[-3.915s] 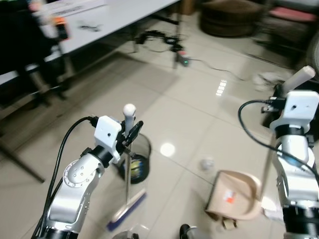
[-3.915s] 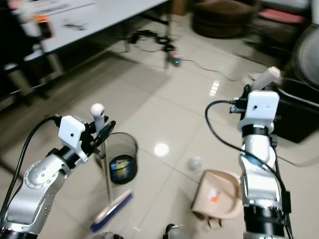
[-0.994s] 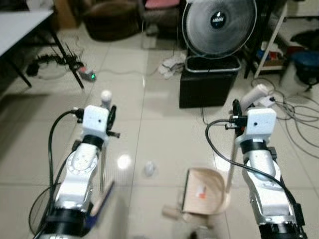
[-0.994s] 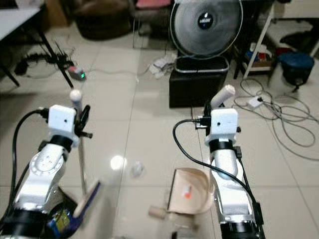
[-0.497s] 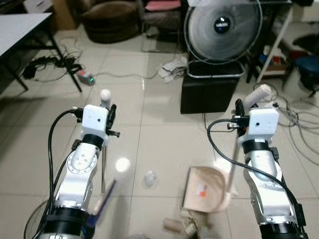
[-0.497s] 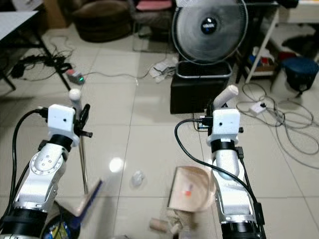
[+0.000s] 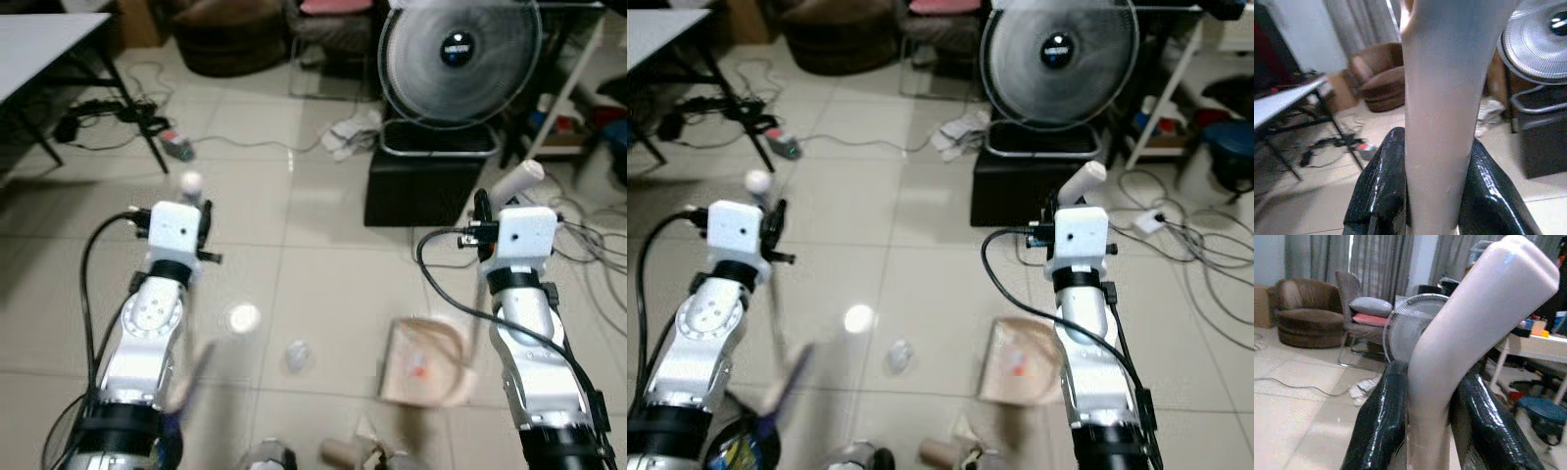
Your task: Sweep floor
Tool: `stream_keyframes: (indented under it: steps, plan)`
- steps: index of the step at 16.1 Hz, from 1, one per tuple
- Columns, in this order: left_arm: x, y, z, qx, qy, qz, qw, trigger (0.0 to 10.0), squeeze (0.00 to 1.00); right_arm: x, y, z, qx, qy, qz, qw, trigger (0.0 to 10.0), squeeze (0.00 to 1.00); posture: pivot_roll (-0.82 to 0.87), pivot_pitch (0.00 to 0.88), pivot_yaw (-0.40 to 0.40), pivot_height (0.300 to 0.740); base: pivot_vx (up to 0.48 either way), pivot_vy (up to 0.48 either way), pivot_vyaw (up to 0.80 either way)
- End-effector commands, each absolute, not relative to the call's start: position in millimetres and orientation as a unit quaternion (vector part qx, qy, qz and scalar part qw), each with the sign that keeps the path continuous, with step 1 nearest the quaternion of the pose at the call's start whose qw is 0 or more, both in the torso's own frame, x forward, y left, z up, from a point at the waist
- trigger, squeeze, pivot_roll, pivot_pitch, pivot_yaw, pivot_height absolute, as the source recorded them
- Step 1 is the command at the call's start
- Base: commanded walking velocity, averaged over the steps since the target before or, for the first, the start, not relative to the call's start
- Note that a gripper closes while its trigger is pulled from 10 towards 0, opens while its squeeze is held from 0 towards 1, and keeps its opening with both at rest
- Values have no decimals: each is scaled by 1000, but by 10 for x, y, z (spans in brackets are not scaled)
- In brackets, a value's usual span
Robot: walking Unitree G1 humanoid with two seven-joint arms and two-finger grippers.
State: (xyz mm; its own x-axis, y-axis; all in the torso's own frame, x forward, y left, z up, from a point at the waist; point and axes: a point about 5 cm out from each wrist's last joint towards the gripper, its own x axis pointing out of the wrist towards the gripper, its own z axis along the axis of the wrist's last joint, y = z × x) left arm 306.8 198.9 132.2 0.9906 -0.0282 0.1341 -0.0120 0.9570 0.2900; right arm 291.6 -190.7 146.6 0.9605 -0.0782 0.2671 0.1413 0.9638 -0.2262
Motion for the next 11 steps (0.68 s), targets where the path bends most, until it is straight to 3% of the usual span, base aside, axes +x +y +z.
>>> stream_keyframes:
  steps: [1,6,11]
  plan:
    - [3098,2055,1390,142,-86,15,986,10000,0,2958,-1940,1526,-131,-150,-59,978,10000,0,38,124,70,740,0,0,0]
    - [3190,2084,1451,87,-120,39,988,10000,0,3201,-1849,1528,-123,-184,-17,975,10000,0,74,228,77,740,0,0,0]
    - [3179,1959,1488,58,-162,13,985,10000,0,3344,-1772,1493,-125,-214,4,969,10000,0,122,337,75,740,0,0,0]
